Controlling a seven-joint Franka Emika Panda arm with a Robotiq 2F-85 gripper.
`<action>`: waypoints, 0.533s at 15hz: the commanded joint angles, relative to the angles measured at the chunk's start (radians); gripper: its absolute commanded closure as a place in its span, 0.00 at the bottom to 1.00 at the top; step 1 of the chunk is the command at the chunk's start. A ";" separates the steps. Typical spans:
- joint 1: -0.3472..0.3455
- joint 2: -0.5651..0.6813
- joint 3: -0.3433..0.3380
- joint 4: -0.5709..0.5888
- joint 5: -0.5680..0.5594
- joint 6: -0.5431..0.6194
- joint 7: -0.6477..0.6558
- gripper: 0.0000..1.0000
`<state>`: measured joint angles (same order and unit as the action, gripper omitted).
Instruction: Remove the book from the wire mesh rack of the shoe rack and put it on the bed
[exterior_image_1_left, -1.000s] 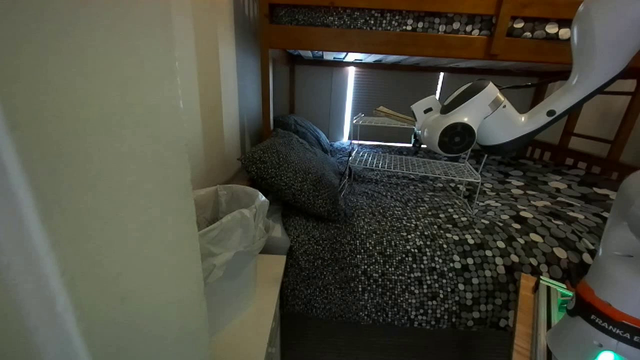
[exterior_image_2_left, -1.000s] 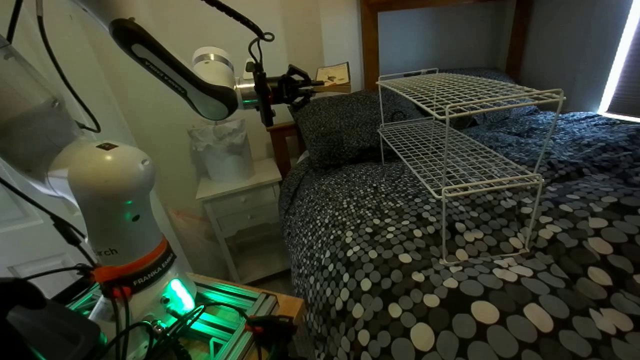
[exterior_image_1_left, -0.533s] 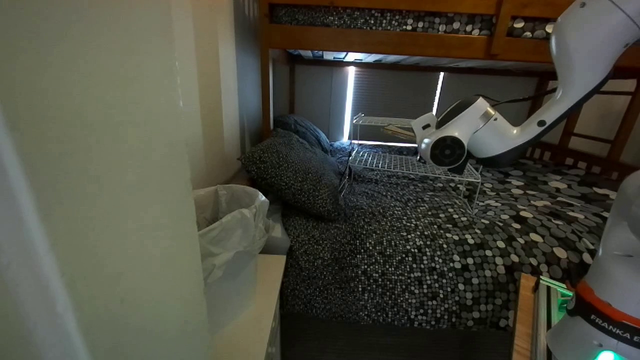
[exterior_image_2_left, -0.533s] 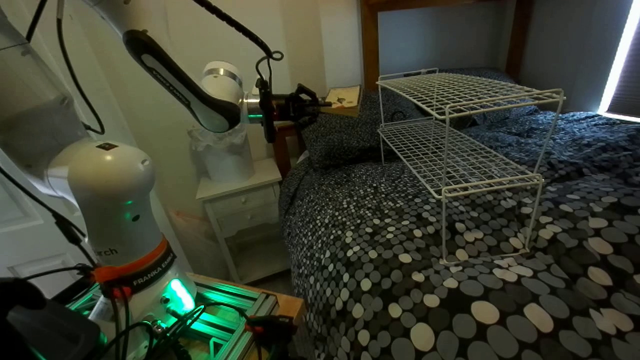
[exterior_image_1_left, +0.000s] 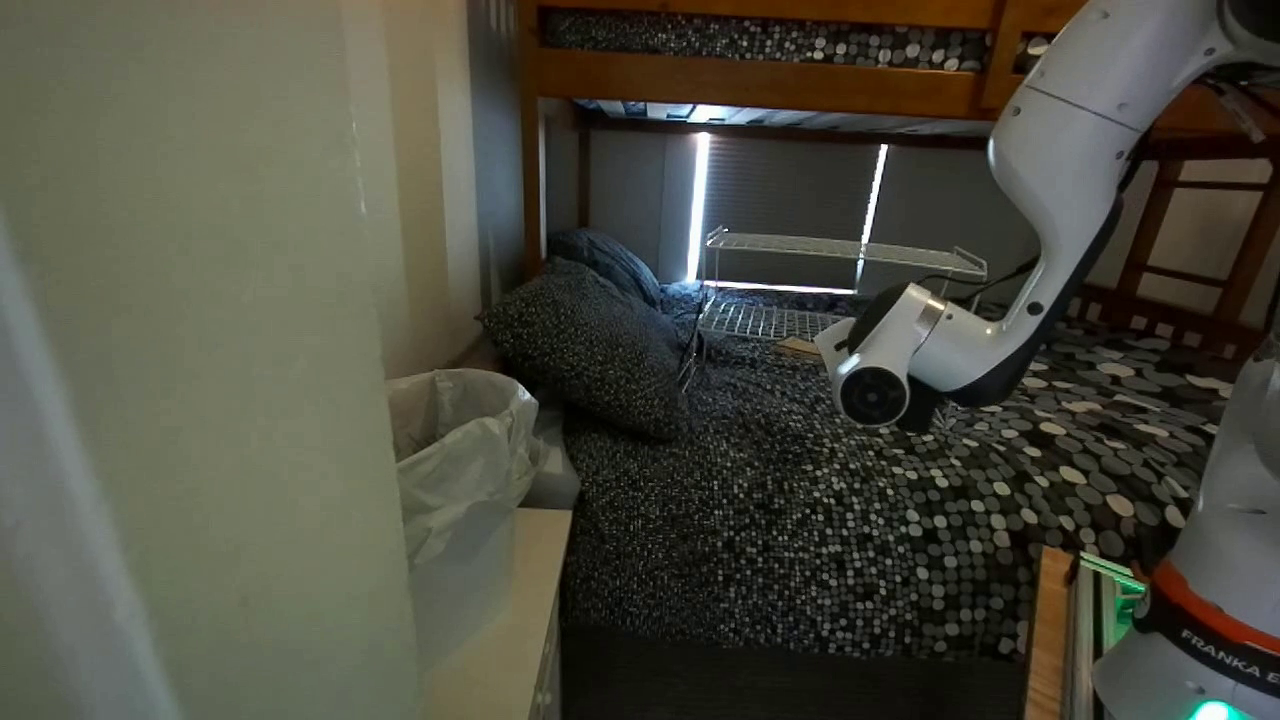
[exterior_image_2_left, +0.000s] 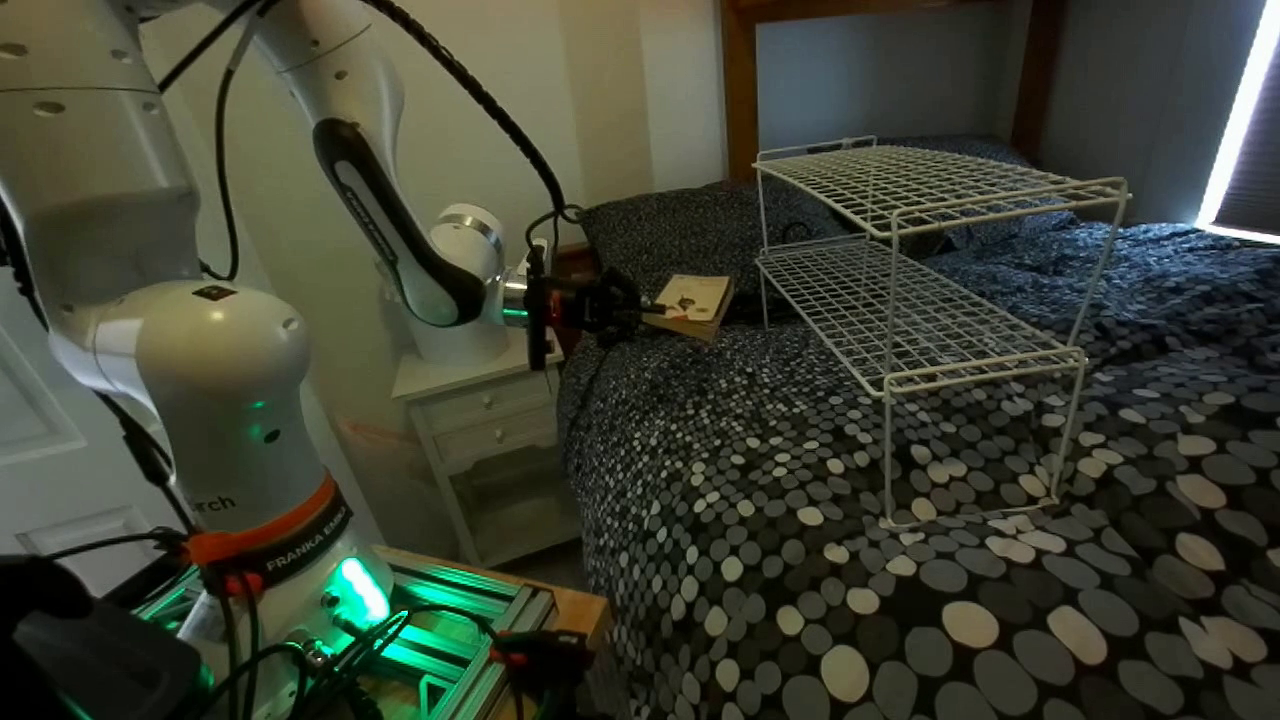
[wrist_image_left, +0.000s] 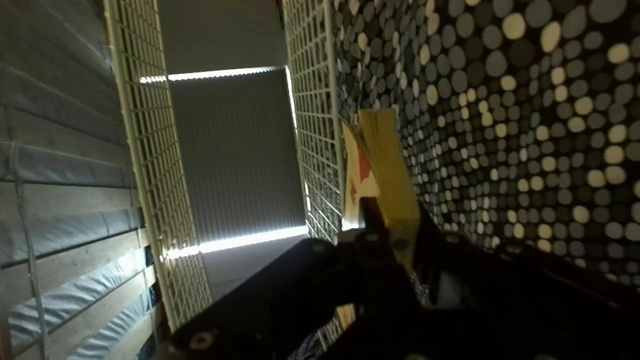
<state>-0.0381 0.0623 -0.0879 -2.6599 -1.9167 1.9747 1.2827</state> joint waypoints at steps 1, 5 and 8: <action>-0.007 0.112 0.034 0.057 -0.090 0.012 0.122 0.96; -0.016 0.107 0.047 0.054 -0.071 0.008 0.098 0.83; -0.017 0.113 0.048 0.060 -0.073 0.008 0.100 0.83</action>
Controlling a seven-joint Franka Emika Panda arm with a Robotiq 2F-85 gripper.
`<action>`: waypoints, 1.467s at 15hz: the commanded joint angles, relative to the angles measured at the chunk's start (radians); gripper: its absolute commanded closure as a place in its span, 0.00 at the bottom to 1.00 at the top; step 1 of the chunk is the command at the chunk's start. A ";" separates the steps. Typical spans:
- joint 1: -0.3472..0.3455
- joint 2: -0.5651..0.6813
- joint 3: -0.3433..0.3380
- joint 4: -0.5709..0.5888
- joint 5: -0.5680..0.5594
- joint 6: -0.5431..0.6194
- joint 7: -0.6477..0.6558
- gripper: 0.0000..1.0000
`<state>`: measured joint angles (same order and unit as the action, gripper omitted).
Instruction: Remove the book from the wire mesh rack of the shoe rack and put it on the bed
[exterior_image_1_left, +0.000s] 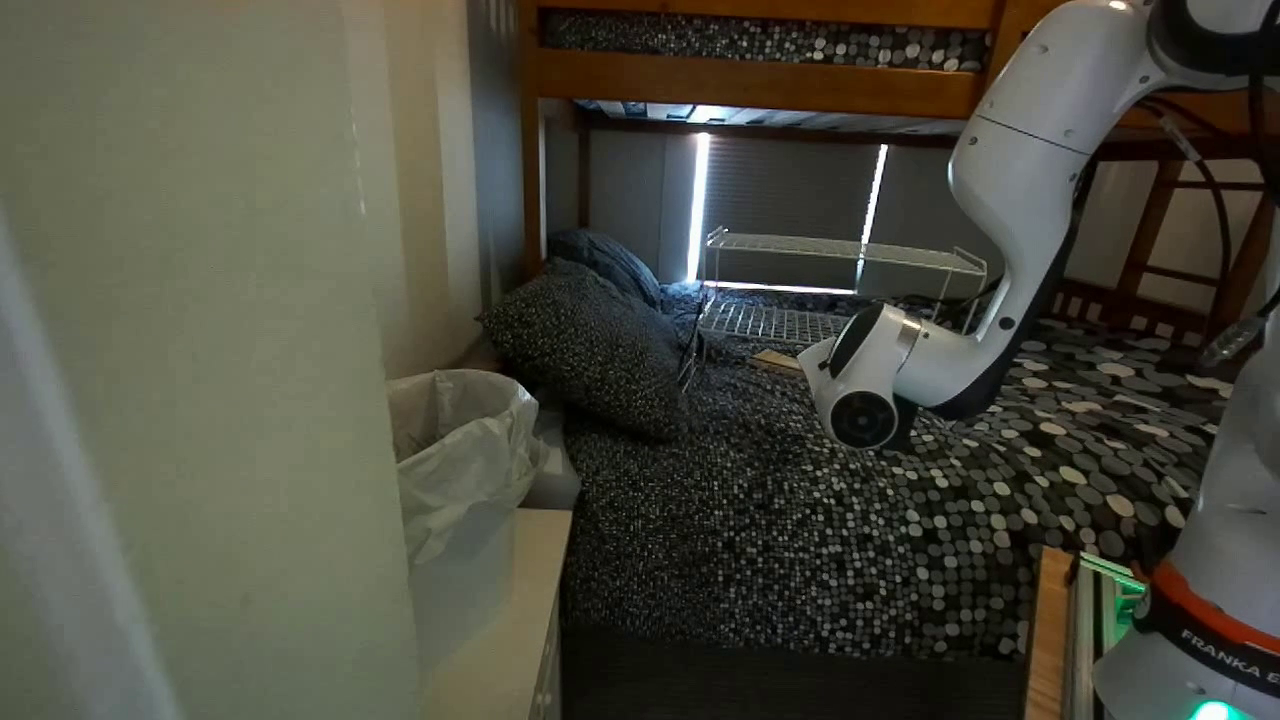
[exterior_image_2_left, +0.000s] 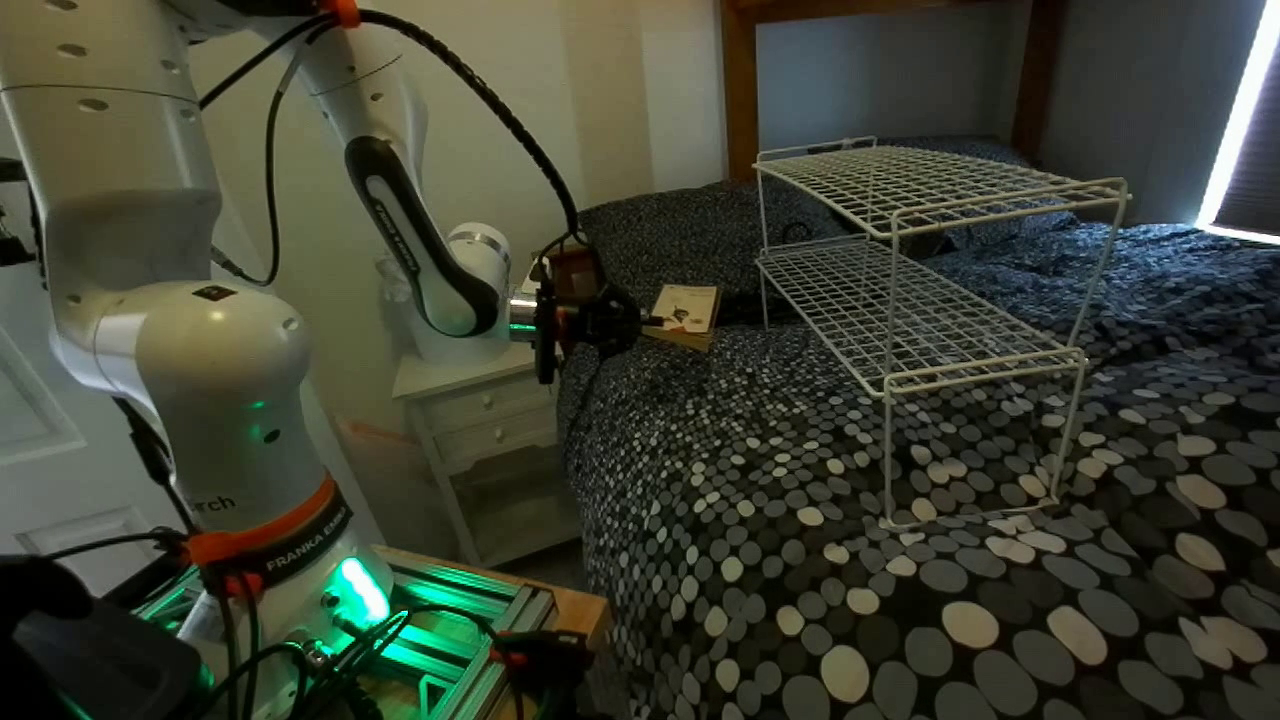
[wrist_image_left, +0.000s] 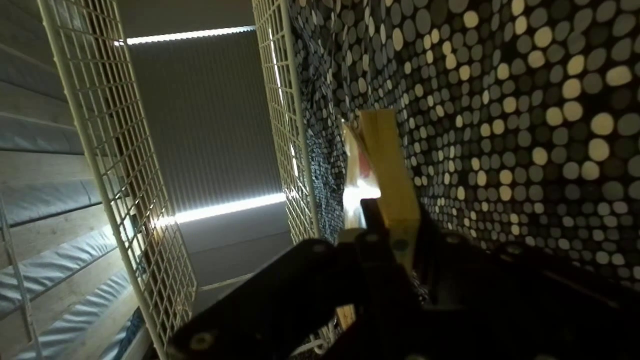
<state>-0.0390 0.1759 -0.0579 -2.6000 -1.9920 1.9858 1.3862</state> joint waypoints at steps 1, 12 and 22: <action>-0.016 -0.001 0.018 0.000 0.002 -0.003 -0.003 0.83; -0.003 0.215 0.083 0.144 0.107 -0.068 0.013 0.96; -0.017 0.416 0.092 0.310 0.083 -0.086 0.033 0.96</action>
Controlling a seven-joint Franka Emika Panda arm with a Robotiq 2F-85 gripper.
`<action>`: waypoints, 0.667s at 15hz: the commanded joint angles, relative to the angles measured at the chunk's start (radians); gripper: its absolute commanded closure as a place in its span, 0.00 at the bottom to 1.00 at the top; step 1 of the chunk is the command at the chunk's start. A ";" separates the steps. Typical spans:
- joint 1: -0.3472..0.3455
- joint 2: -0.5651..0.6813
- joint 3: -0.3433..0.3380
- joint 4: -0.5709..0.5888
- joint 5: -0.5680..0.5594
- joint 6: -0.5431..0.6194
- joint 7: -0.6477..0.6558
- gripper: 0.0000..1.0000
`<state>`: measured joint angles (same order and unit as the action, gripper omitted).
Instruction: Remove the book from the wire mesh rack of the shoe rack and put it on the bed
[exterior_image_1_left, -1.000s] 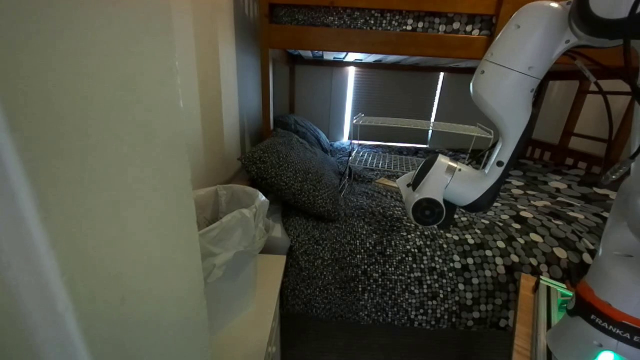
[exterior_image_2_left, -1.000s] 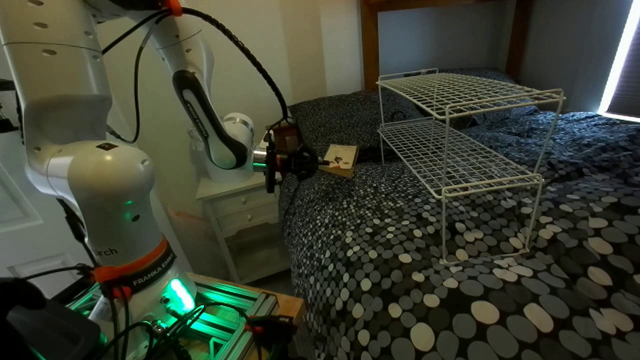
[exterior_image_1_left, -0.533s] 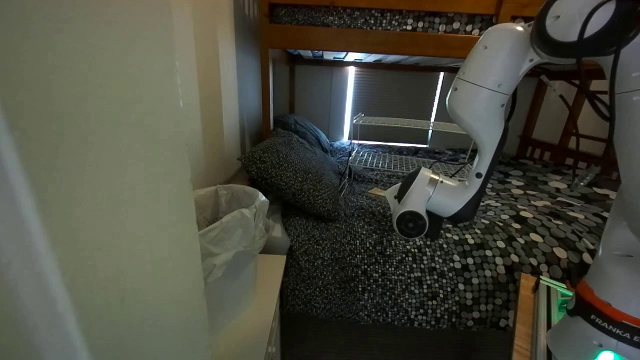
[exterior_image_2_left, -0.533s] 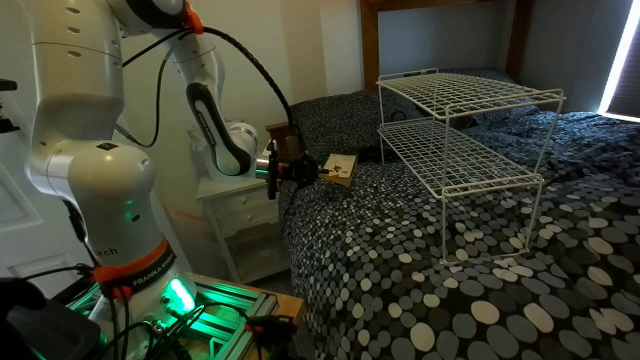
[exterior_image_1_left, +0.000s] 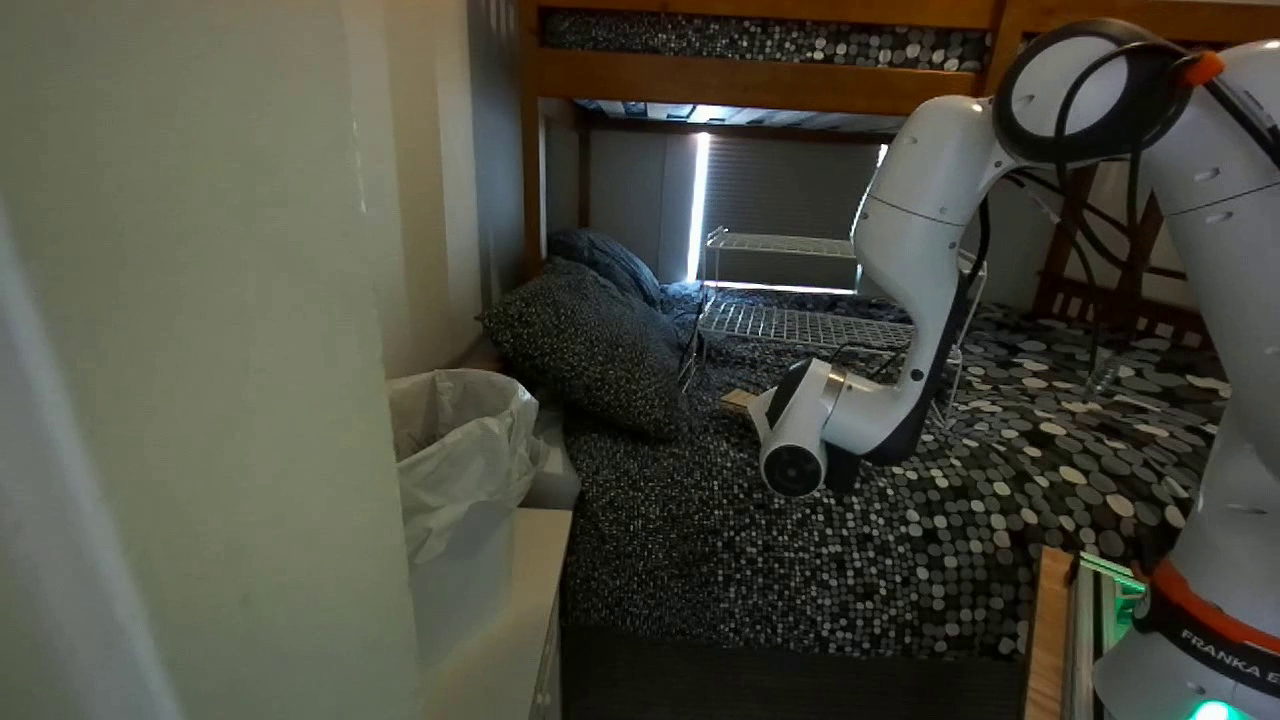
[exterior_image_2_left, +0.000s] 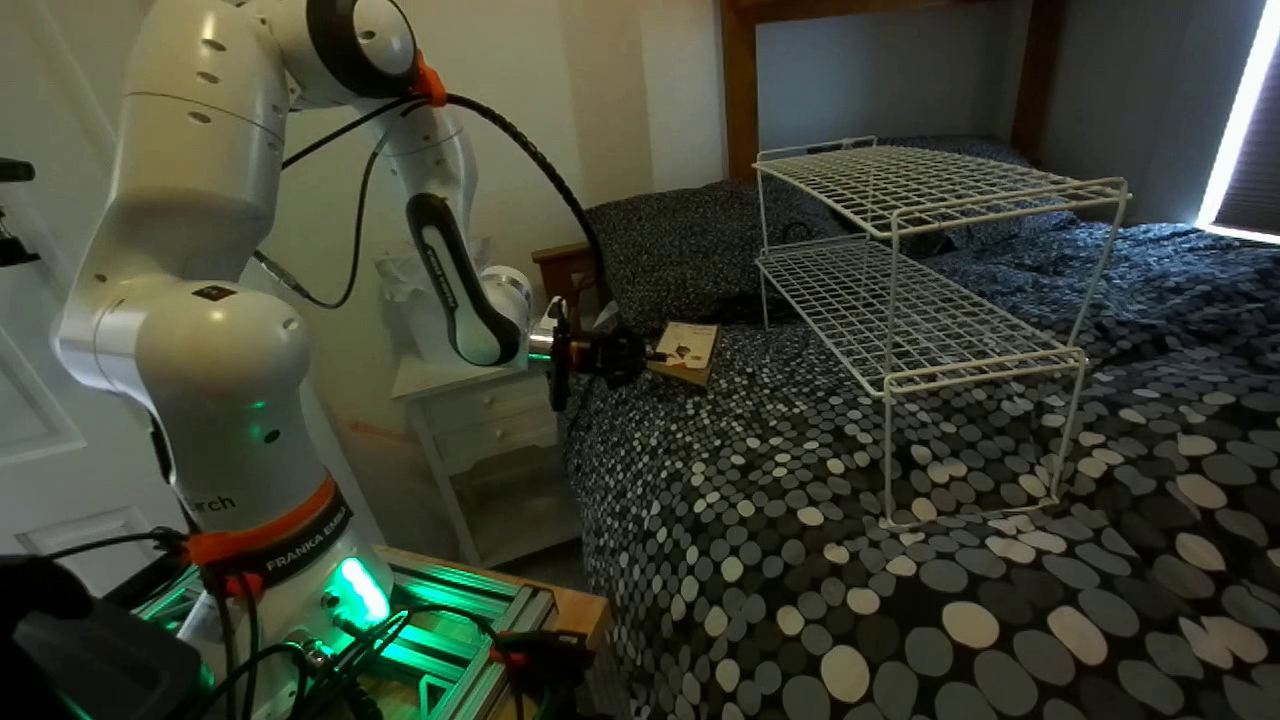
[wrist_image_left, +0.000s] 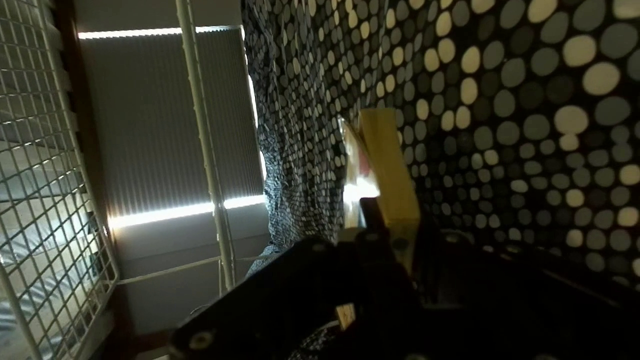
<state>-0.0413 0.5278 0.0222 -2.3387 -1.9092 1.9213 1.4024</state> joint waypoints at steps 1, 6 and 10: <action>-0.018 0.079 0.012 0.061 -0.008 -0.018 0.019 0.96; -0.053 0.123 0.015 0.101 -0.009 0.057 -0.022 0.96; -0.079 0.130 0.017 0.123 0.004 0.139 -0.058 0.57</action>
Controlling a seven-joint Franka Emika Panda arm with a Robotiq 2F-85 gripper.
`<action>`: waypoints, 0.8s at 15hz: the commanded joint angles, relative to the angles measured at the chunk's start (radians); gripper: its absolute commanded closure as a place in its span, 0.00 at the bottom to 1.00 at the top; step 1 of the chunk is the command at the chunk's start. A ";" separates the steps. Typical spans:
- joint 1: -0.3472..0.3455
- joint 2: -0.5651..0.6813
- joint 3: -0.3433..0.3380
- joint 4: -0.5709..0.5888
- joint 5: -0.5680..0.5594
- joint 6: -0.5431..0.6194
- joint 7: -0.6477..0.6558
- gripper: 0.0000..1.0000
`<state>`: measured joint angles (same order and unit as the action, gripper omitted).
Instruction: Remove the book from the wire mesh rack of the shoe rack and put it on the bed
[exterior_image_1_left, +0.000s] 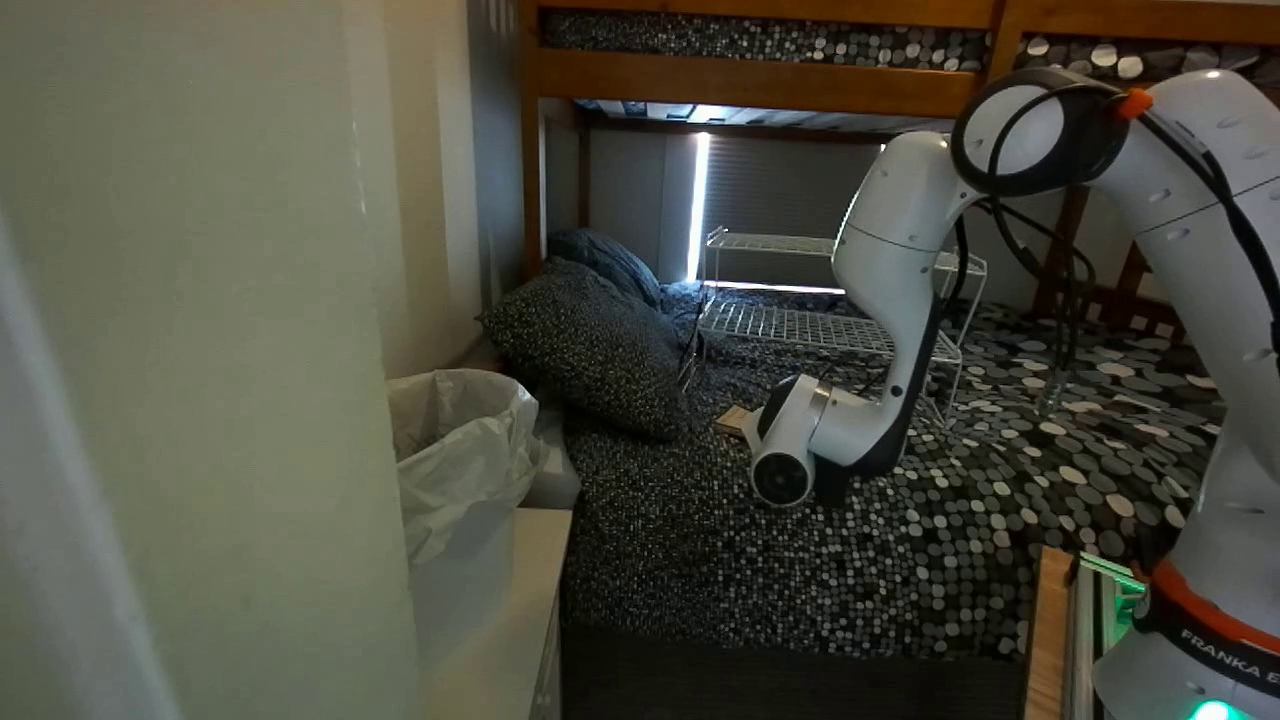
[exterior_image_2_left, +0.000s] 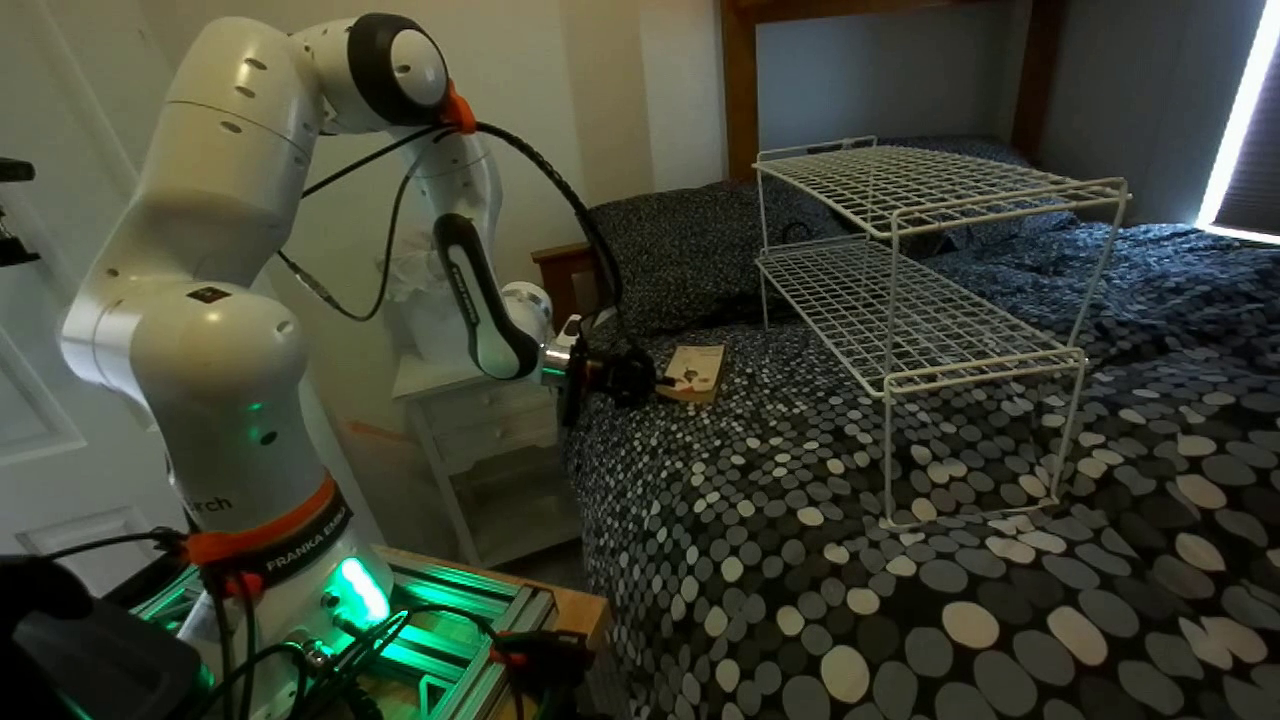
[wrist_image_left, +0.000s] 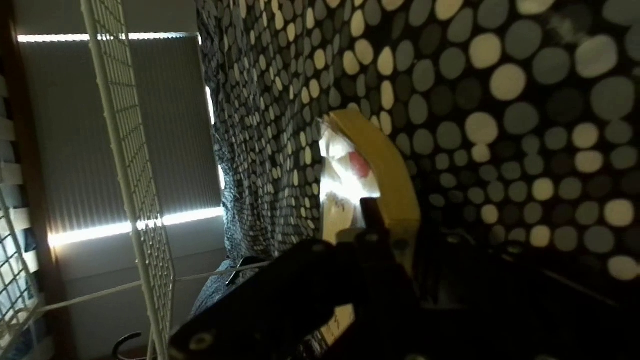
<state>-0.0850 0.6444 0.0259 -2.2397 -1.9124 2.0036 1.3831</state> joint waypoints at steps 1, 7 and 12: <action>-0.043 0.004 0.015 0.024 0.017 0.082 -0.055 0.52; -0.087 -0.125 0.039 -0.032 0.181 0.300 -0.275 0.07; -0.117 -0.304 0.069 -0.122 0.527 0.488 -0.640 0.00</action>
<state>-0.1613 0.4667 0.0539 -2.2664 -1.5710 2.4118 0.9397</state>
